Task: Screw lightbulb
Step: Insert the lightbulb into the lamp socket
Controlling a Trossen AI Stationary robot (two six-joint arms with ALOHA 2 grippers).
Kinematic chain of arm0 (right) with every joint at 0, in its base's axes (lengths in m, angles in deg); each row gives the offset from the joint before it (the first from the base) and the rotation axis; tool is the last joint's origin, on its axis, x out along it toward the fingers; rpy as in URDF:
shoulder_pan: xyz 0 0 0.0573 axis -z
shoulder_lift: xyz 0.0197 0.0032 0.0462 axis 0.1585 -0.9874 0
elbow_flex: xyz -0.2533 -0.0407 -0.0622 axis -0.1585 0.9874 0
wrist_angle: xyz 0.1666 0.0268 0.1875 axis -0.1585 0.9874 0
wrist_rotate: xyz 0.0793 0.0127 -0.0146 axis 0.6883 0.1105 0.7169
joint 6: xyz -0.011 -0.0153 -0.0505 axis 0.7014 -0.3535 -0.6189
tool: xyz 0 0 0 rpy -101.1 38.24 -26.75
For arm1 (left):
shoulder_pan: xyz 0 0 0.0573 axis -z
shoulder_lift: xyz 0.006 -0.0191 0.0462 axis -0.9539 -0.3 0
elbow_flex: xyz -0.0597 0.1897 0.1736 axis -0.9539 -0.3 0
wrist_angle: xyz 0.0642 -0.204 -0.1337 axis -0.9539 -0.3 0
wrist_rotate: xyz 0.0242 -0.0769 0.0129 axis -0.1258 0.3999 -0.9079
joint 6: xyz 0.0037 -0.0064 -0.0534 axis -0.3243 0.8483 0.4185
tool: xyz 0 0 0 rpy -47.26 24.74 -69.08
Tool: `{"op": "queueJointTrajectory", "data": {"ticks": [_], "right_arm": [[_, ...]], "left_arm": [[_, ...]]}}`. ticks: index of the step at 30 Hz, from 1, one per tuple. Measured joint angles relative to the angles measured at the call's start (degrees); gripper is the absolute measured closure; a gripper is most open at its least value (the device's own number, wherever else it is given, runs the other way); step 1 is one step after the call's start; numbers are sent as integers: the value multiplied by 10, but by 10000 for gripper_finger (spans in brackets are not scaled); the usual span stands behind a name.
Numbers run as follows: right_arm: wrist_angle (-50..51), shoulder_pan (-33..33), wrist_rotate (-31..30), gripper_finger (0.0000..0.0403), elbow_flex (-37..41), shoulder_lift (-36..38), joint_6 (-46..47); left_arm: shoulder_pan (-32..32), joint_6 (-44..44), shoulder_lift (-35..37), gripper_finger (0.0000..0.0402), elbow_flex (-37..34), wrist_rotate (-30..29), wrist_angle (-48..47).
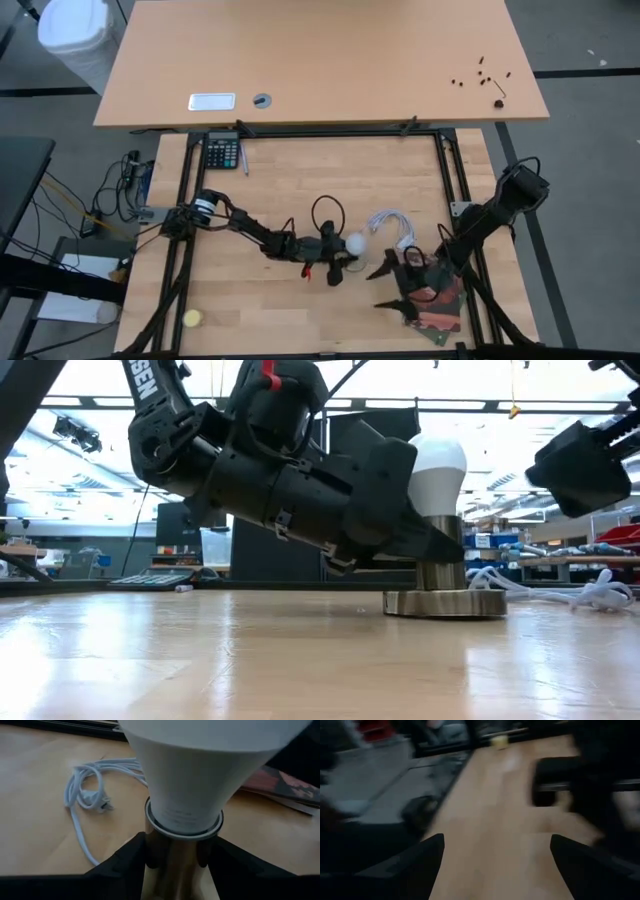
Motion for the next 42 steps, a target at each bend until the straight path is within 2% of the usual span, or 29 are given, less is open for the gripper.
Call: {"op": "queueJointTrajectory", "data": {"ticks": [4,7,10,15,18,24,28,29,35,42], "right_arm": [[44,5,-144,30,0,0,2],[71,24,-204,30,0,0,16],[81,53,-202,30,0,0,28],[47,95,-98,30,0,0,6],[36,100,-63,30,0,0,-4],[30,65,-55,30,1,0,7],[0,26,-17,30,1,0,-8],[-6,20,-18,30,1,0,-19],[29,27,-132,30,1,0,-6],[31,78,-153,30,1,0,16]], "left_arm": [[2,-1,0,213,0,5,1],[2,-1,0,213,0,19,1],[2,-1,0,213,0,25,2],[2,-1,0,213,0,27,2],[3,0,0,213,0,24,1],[5,-1,0,213,0,31,1],[3,2,0,213,1,18,1],[2,2,0,213,1,17,1],[5,-2,0,213,1,15,0],[6,-2,0,213,1,17,0]]}}
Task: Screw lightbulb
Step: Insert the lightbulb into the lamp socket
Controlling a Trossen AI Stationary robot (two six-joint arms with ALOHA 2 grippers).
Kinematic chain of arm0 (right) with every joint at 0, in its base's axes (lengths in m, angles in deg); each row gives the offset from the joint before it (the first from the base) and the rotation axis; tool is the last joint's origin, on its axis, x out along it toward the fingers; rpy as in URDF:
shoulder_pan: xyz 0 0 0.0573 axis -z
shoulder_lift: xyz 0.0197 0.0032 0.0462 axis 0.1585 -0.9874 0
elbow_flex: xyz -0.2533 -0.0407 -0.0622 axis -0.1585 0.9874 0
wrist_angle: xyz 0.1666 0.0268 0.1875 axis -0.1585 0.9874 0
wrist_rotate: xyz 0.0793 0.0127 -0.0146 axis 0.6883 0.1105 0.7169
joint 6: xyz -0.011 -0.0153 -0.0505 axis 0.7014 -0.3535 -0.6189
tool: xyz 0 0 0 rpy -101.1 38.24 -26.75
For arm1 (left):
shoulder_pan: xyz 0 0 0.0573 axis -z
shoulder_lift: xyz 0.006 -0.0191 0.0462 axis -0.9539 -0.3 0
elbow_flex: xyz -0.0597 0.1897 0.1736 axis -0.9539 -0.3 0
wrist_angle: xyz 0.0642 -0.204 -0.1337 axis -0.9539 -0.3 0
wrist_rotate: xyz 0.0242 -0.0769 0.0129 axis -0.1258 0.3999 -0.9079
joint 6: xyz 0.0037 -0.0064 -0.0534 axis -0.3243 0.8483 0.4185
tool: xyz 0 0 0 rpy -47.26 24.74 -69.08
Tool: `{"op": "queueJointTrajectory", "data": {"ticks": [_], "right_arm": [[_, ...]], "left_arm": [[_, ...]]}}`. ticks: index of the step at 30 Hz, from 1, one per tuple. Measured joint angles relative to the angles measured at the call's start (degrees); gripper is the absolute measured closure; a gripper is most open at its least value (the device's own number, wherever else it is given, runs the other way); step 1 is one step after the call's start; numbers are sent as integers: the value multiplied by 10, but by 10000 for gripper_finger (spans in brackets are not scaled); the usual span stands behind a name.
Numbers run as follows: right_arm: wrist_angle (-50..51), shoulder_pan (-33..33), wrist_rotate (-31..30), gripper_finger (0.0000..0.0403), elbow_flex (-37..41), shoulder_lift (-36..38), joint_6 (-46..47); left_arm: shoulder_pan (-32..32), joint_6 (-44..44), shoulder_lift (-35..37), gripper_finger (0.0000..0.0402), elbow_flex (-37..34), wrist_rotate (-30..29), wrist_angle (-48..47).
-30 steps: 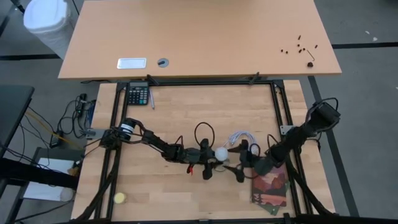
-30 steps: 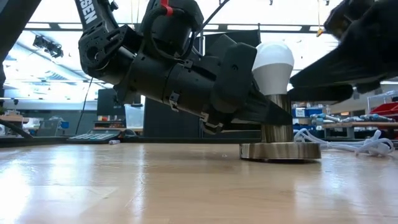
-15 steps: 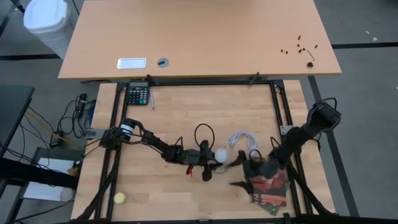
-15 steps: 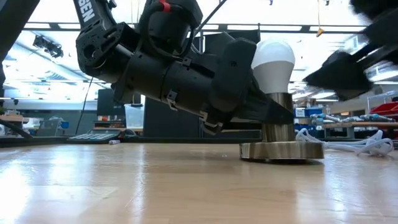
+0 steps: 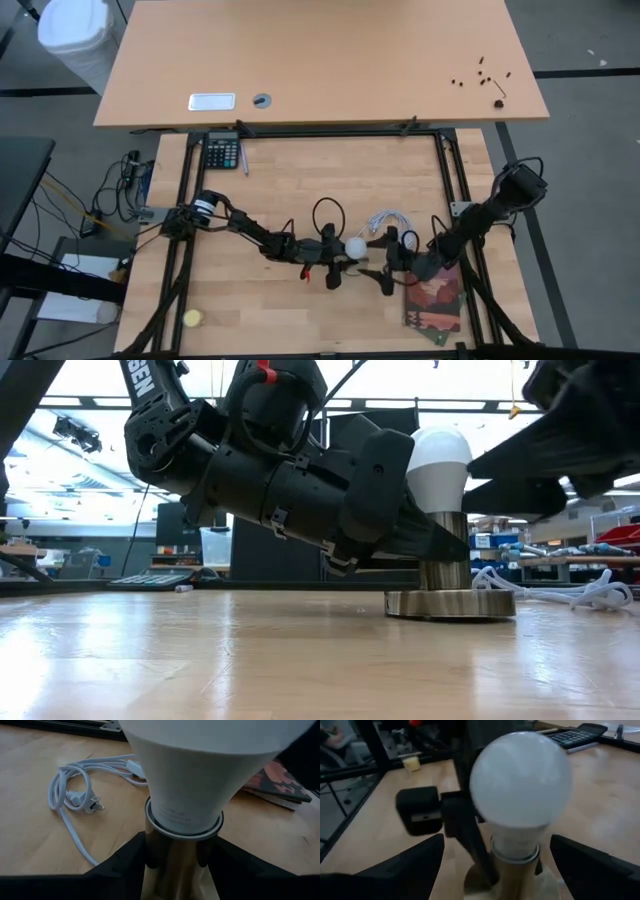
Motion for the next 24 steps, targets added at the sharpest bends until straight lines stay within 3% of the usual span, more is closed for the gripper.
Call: {"op": "queueJointTrajectory", "data": {"ticks": [7,12,16,18,24], "right_arm": [[-30,15,89,30,0,0,-28],[-28,-14,110,30,1,0,-8],[-53,-49,177,30,-1,0,-12],[-49,-57,170,30,0,0,-21],[5,-52,60,30,0,0,18]], "left_arm": [[2,-1,0,213,0,9,0],[3,-1,0,213,0,17,-1],[-1,8,0,213,0,-2,-2],[-2,8,0,213,0,-5,-2],[1,6,0,213,0,-1,-1]]}}
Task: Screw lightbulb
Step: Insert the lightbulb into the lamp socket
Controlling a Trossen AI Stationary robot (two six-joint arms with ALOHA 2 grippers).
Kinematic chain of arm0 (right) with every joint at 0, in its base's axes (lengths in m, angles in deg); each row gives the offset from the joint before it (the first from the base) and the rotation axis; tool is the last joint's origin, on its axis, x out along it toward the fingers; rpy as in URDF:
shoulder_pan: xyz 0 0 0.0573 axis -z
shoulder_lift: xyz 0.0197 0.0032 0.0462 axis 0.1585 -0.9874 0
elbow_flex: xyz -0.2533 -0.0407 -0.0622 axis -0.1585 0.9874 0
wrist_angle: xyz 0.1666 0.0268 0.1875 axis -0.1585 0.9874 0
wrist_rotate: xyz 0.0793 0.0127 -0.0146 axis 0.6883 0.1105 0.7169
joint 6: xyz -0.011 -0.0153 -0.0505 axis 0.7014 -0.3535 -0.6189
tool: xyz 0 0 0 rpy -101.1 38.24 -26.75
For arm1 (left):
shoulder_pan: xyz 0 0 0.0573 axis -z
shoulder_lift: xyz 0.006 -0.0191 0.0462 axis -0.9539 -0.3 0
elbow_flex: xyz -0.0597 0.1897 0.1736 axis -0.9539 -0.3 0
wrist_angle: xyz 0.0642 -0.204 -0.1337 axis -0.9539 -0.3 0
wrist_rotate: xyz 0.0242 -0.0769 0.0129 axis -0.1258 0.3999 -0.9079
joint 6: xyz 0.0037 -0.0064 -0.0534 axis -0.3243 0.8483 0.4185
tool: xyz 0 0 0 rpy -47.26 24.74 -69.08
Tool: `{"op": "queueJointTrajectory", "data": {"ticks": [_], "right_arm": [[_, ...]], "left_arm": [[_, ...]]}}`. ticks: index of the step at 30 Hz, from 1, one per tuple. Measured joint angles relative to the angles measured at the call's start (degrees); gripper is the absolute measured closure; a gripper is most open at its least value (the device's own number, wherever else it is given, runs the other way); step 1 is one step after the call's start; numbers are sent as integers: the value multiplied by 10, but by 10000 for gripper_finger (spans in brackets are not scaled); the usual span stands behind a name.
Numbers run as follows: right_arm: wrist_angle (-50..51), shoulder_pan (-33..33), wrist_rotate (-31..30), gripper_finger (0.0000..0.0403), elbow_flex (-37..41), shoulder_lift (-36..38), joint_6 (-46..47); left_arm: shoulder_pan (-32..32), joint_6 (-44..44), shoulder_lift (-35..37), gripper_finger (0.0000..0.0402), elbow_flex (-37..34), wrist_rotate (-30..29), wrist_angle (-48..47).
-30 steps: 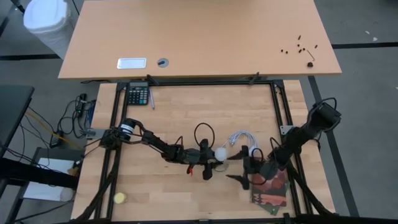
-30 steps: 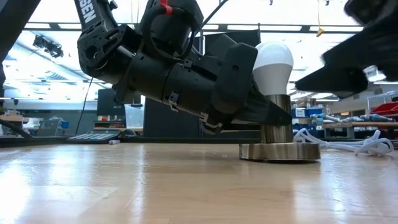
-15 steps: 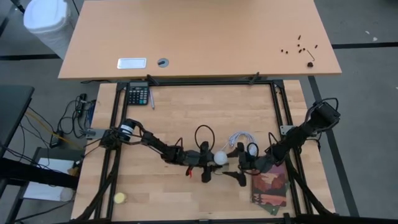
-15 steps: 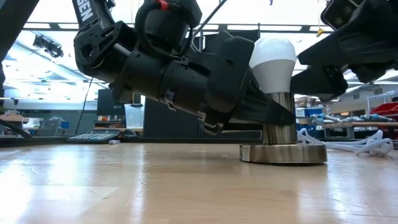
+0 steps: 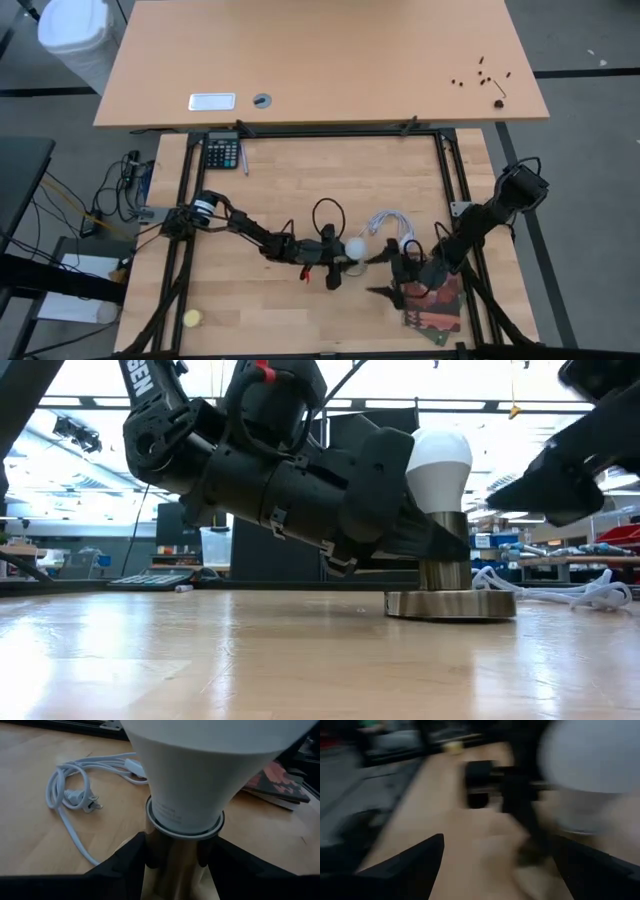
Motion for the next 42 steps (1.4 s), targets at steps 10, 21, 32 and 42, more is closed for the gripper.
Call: {"op": "queueJointTrajectory", "data": {"ticks": [10,21,32,42], "right_arm": [[-10,49,-35,30,0,0,-45],[-45,119,99,31,1,-1,-141],[-138,179,233,94,28,-1,-164],[-129,189,237,98,20,-1,-192]], "left_arm": [[6,-5,0,213,0,6,1],[8,-8,0,213,0,21,4],[9,-21,0,213,0,50,5],[9,-21,0,213,0,50,5]]}}
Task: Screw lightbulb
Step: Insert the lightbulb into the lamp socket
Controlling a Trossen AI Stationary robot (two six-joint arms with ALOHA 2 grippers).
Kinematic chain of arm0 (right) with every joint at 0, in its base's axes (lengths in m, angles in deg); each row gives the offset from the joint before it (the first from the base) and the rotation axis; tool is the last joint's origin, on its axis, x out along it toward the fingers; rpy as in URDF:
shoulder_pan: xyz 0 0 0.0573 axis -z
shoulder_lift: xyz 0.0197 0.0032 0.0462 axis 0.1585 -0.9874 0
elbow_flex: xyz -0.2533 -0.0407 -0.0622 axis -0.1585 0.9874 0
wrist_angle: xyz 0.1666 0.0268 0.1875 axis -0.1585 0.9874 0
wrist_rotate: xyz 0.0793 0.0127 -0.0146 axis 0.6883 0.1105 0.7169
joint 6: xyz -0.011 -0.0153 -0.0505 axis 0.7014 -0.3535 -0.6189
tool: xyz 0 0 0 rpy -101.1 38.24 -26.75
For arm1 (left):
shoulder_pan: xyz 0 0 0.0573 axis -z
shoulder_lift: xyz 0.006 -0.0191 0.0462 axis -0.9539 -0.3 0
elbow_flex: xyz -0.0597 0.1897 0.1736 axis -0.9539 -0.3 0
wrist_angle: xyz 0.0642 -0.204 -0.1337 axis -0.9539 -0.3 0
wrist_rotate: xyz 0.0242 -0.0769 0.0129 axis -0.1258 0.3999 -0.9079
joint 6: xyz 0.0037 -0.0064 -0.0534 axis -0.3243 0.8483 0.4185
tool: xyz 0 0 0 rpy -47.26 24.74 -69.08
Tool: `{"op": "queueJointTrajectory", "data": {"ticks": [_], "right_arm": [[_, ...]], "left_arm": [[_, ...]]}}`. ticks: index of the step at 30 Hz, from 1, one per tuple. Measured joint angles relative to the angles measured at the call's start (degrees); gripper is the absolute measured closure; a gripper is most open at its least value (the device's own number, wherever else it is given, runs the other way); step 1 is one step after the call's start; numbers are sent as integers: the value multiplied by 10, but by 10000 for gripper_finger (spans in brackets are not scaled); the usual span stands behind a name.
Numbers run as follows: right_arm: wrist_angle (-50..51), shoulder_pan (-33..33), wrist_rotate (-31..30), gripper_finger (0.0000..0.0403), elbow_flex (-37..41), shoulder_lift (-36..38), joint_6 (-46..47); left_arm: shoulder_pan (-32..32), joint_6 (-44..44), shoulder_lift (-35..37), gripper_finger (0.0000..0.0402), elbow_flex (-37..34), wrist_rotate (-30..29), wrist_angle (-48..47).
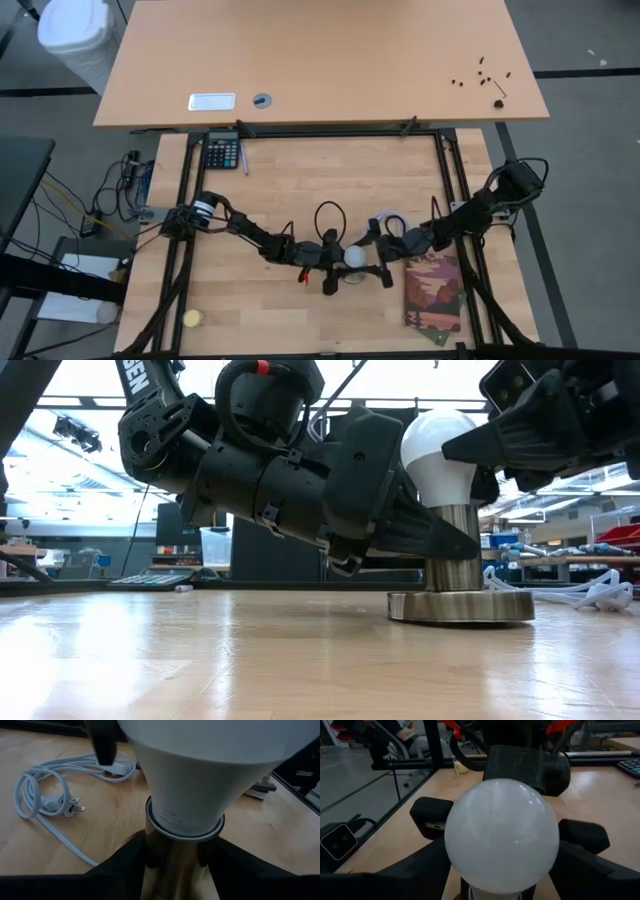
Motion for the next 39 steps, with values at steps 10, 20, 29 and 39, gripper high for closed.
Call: {"op": "queueJointTrajectory", "data": {"ticks": [10,20,29,39], "right_arm": [[4,4,1,117,-5,0,-13],[13,3,-19,131,-5,0,2],[17,-18,-114,132,-5,0,-3],[59,-20,-202,133,-27,0,47]], "left_arm": [[0,0,0,213,0,-1,0],[2,11,0,213,0,-32,0],[2,51,0,213,0,-81,1],[4,99,0,213,0,-149,11]]}}
